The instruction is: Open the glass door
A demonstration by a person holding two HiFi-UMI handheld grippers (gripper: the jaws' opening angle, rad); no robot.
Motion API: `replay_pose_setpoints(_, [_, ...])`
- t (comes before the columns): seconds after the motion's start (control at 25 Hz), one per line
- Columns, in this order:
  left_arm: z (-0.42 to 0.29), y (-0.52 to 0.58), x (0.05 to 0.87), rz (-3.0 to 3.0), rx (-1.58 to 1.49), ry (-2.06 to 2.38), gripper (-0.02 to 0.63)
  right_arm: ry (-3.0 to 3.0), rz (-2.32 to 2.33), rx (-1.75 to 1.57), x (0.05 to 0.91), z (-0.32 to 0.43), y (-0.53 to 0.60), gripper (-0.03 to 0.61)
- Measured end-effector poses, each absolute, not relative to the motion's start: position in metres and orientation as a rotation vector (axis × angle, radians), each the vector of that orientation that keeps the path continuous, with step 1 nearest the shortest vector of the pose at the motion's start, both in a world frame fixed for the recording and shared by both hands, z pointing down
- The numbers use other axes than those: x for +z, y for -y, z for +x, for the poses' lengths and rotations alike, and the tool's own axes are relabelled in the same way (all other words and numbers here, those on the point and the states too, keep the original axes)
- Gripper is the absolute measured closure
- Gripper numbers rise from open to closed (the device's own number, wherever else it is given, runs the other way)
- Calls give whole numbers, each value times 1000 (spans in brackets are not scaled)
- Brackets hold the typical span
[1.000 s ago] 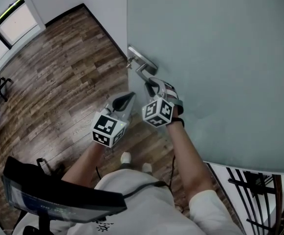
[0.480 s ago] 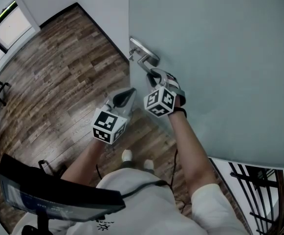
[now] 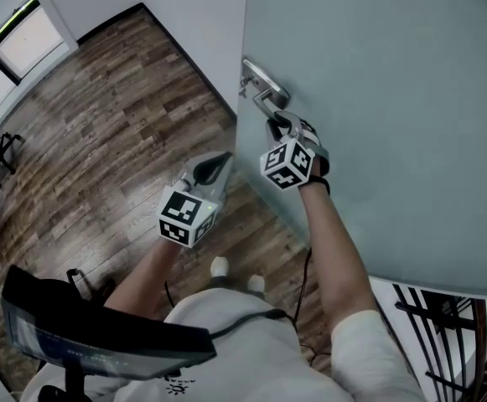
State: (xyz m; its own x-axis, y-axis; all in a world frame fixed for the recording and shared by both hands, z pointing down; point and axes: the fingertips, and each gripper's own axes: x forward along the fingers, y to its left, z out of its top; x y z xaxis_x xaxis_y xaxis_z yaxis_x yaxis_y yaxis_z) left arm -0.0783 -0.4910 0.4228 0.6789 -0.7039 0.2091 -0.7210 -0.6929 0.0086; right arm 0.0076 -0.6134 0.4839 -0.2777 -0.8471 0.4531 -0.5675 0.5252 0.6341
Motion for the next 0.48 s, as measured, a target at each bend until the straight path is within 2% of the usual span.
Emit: replay_pose_setpoints(0.48, [-94,490,428,2769,309,1234,611,1927,1187,-418,485,30,641,485])
